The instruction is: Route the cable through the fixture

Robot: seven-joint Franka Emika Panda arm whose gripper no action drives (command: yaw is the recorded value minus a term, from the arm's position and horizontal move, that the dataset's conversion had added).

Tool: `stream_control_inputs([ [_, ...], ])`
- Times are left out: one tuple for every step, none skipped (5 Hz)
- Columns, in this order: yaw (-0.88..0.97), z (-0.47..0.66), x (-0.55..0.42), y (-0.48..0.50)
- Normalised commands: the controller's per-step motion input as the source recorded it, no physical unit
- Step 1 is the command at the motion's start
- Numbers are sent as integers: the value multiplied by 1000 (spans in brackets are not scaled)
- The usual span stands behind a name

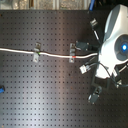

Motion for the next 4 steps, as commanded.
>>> stream_control_inputs([
  [9, -4, -156, 407],
  [0, 0, 5, 19],
  [0, 21, 5, 19],
  [0, 363, -93, -45],
])
